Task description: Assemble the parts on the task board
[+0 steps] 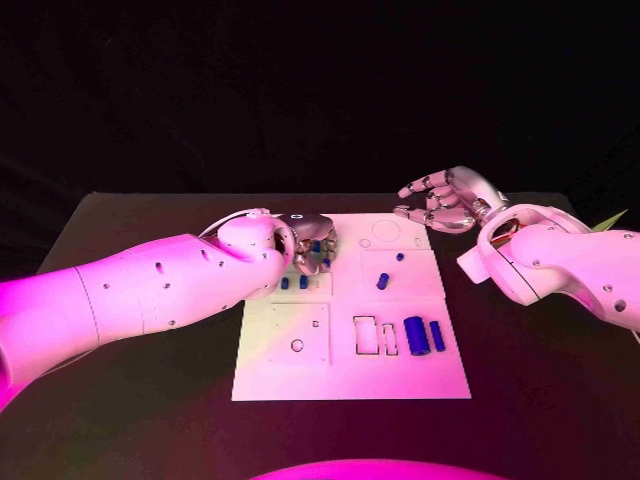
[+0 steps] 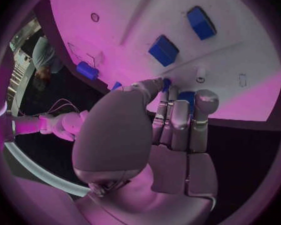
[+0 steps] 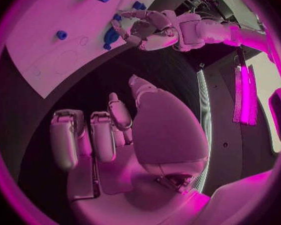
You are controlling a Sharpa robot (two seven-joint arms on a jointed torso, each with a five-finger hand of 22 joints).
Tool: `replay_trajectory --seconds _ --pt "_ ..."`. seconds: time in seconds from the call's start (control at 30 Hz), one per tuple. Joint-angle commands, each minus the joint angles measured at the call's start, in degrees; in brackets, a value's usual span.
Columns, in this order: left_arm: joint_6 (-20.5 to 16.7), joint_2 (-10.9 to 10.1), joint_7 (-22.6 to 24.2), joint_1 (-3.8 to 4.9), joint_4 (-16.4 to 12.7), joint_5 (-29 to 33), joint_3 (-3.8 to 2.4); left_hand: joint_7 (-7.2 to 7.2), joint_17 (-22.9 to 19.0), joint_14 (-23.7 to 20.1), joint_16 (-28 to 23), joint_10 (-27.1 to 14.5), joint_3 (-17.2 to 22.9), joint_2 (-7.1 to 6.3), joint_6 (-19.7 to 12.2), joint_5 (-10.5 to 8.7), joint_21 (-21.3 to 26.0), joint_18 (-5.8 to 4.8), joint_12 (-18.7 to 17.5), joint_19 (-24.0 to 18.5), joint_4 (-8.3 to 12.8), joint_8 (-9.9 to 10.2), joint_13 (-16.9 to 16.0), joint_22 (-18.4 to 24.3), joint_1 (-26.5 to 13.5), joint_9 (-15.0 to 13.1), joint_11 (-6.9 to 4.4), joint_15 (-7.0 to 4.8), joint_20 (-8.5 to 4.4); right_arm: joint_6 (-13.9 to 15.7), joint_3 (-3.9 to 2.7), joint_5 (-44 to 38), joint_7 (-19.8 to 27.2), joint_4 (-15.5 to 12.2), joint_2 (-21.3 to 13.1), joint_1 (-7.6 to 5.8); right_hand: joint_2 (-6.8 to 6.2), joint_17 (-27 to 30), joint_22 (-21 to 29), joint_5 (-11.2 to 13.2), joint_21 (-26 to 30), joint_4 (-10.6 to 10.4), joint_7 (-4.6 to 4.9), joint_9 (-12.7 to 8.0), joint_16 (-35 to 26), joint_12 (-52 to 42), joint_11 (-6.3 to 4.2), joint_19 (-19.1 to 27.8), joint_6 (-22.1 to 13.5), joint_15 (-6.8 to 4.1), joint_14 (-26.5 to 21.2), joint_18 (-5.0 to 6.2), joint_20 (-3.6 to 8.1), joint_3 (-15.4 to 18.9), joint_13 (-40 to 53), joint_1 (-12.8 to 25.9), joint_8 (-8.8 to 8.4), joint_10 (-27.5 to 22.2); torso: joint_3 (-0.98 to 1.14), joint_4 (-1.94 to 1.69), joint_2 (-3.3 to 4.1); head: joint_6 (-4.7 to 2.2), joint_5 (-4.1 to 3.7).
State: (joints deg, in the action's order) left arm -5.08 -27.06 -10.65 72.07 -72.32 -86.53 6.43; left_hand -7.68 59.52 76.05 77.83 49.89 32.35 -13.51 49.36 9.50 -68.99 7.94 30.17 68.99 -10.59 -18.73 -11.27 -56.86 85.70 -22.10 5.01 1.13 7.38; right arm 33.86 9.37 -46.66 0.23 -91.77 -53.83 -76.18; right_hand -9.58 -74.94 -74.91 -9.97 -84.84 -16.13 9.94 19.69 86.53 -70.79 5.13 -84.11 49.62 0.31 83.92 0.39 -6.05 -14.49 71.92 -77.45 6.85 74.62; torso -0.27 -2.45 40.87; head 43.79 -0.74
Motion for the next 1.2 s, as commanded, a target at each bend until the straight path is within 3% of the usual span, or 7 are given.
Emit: replay_trajectory --seconds 0.03,0.4,0.63,0.83,1.2 --pt "1.1 0.2 0.7 -0.08 0.1 0.5 -0.02 -0.13 0.1 0.6 0.4 0.3 0.3 0.01 0.4 -0.37 -0.3 -0.66 -0.2 0.0 -0.1 0.3 0.1 -0.1 -0.4 0.1 -0.02 -0.02 -0.16 -0.5 -0.02 -0.3 0.6 -0.1 0.0 0.02 0.16 -8.7 -11.3 -0.3 0.0 0.1 -0.03 -0.1 -0.1 0.0 -0.24 -3.5 -0.4 0.10 4.5 1.00 -0.17 -0.2 0.1 0.0 0.30 0.0 -0.02 -0.01 0.01 0.09 -0.05" --pt "1.4 0.3 0.7 -0.16 0.4 0.6 -0.01 0.11 0.8 1.4 1.1 1.4 0.7 0.35 1.6 -0.43 -1.2 -0.92 -0.4 0.8 0.7 0.3 0.3 -1.3 -0.6 0.0 -0.27 -0.23 -0.37 -0.6 -0.02 -0.3 0.6 -0.1 0.0 0.02 0.18 -8.7 -11.3 -0.4 0.0 0.1 -0.04 -0.1 -0.1 -0.1 -0.25 -3.5 -0.3 0.09 4.5 1.00 -0.16 -0.3 0.1 0.1 0.37 0.1 -0.04 -0.04 -0.05 0.23 -0.13" --pt "1.0 0.3 0.4 -0.16 0.5 0.6 -0.01 0.40 1.8 2.6 1.9 4.5 1.3 1.51 3.9 -0.44 -2.8 -1.35 -0.1 2.3 2.4 0.2 0.2 -3.5 -0.5 -0.3 -0.95 -0.80 -0.88 -0.6 -0.02 -0.3 0.6 -0.1 0.0 0.02 0.18 -8.7 -11.3 -0.4 0.0 0.1 -0.04 -0.1 -0.1 -0.1 -0.25 -3.5 -0.3 0.09 4.5 1.00 -0.16 -0.3 0.1 0.1 0.37 0.1 -0.04 -0.01 -0.05 0.22 -0.14" --pt "-0.9 0.2 0.8 -0.17 0.7 0.9 -0.01 0.39 2.0 3.0 2.2 5.9 1.9 2.19 4.8 -0.47 -3.3 -1.45 0.0 2.6 3.7 0.4 0.0 -4.1 -0.2 -0.5 -1.18 -1.00 -1.10 -0.6 -0.02 -0.3 0.6 -0.1 0.1 0.02 0.19 -8.7 -11.3 -0.4 0.0 0.1 -0.05 -0.1 -0.1 -0.1 -0.25 -3.5 -0.3 0.08 4.5 0.99 -0.16 -0.3 0.2 0.1 0.40 0.1 -0.03 -0.03 -0.07 0.20 -0.16" --pt "-4.9 -1.0 2.0 -0.47 -0.6 2.7 -0.29 -0.04 2.0 3.2 2.2 6.0 2.1 1.98 4.6 -0.62 -3.5 -1.50 -0.8 2.6 4.2 1.0 0.2 -4.4 -0.7 -0.3 -0.84 -0.86 -1.11 -0.7 -0.02 -0.3 0.7 0.1 0.2 0.03 0.19 -8.7 -11.3 -0.4 0.0 0.1 -0.05 -0.1 -0.1 -0.1 -0.25 -3.5 -0.3 0.08 4.5 0.99 -0.16 -0.3 0.2 0.1 0.40 0.1 -0.10 -0.02 -0.12 -0.23 -0.21"
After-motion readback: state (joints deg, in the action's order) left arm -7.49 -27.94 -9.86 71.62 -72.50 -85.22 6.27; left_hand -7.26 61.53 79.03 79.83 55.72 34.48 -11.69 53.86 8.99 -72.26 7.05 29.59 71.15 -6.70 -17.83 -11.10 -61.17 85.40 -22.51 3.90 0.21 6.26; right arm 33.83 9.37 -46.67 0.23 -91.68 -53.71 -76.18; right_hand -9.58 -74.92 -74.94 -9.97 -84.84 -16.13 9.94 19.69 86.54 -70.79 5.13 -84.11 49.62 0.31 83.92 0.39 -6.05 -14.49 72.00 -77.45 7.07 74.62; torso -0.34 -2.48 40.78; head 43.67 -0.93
